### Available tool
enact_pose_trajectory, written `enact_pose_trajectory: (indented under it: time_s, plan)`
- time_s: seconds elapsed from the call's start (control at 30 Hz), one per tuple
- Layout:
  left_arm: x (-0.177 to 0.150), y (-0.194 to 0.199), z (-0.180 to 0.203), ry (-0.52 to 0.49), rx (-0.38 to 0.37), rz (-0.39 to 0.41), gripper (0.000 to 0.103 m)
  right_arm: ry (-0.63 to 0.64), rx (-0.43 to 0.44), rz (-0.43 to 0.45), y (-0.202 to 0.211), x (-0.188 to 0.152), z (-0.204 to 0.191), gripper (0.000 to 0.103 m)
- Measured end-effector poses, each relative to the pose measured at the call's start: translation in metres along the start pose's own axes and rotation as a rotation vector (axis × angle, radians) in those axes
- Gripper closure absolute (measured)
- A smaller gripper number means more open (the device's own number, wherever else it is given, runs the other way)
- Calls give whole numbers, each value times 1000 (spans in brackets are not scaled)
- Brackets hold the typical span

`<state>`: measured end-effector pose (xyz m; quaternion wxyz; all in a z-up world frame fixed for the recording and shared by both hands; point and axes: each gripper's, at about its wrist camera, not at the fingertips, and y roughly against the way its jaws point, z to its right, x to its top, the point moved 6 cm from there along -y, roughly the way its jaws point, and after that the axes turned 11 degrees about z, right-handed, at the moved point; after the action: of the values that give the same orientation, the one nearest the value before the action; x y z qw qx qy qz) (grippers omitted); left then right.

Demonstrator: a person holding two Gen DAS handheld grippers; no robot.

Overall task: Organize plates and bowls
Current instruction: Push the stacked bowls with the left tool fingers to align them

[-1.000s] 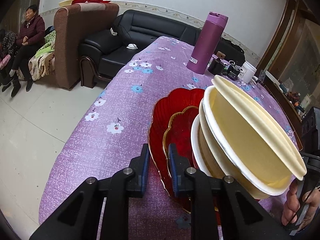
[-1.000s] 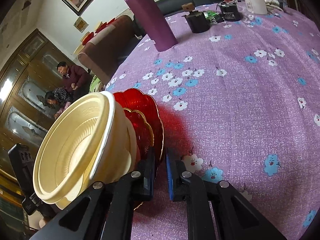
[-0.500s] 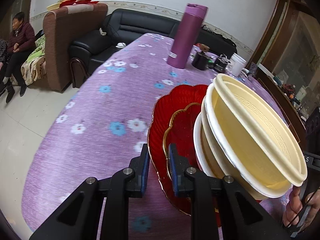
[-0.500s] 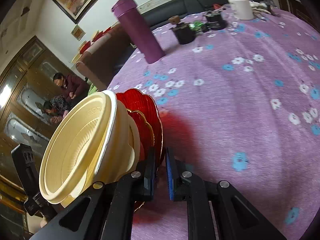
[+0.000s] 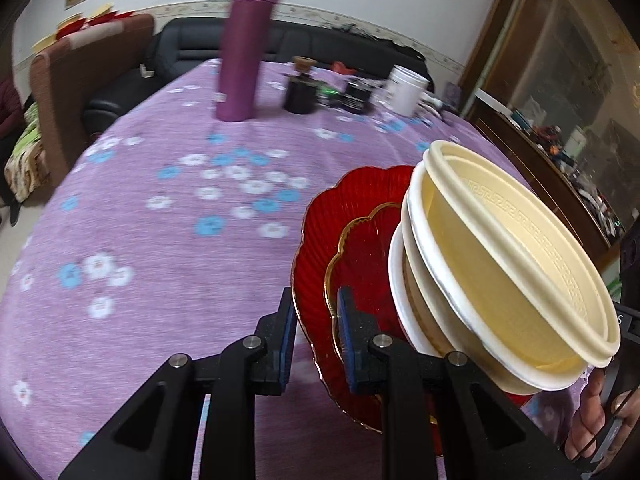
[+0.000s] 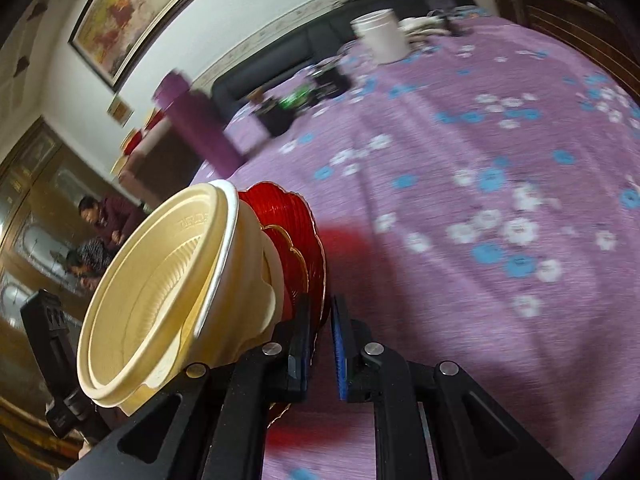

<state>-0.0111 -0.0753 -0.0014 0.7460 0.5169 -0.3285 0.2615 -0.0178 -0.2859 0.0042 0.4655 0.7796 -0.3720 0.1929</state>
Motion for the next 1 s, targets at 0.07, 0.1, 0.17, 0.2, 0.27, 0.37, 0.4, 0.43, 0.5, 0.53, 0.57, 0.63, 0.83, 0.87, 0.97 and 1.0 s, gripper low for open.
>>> enact_pose_trajectory:
  time_s: [0.07, 0.1, 0.17, 0.2, 0.27, 0.37, 0.4, 0.43, 0.5, 0.53, 0.57, 0.63, 0.83, 0.87, 0.97, 1.0]
  plan:
    - [1, -6, 14, -15, -8, -4, 85, -12, -20, 17, 9, 6, 16, 92]
    - [2, -10, 22, -27, -10, -3, 85, -19, -29, 23, 12, 9, 24, 92]
    - [3, -17, 33, -37, -11, -6, 85, -46, -42, 32, 17, 13, 41, 92]
    - [3, -22, 38, -43, -9, -9, 85, -57, -46, 35, 18, 13, 46, 92]
    - [3, -29, 44, -43, -7, -13, 85, -71, -58, 41, 20, 15, 55, 92]
    - [2, -38, 50, -53, 2, -14, 84, -81, -72, 52, 18, 19, 66, 92]
    - [1, -40, 51, -58, 9, -14, 84, -83, -76, 54, 17, 20, 69, 92]
    - [1, -43, 53, -63, 14, -15, 84, -85, -77, 55, 16, 20, 71, 92]
    - [1, -47, 52, -66, 25, -16, 84, -83, -82, 57, 13, 21, 73, 92]
    - [1, -49, 52, -67, 30, -15, 84, -80, -88, 58, 11, 22, 74, 92]
    - [1, -51, 51, -68, 34, -14, 83, -79, -90, 58, 9, 22, 74, 92]
    - [2, -52, 50, -70, 42, -6, 83, -74, -95, 57, 5, 23, 74, 92]
    - [3, -54, 49, -88, 64, 17, 83, -57, -96, 60, -2, 25, 72, 92]
    - [3, -54, 49, -92, 69, 23, 83, -58, -96, 59, -4, 25, 72, 92]
    - [5, -55, 48, -98, 80, 32, 83, -61, -94, 60, -6, 25, 72, 92]
    - [6, -56, 48, -98, 84, 34, 83, -60, -95, 60, -7, 26, 72, 92]
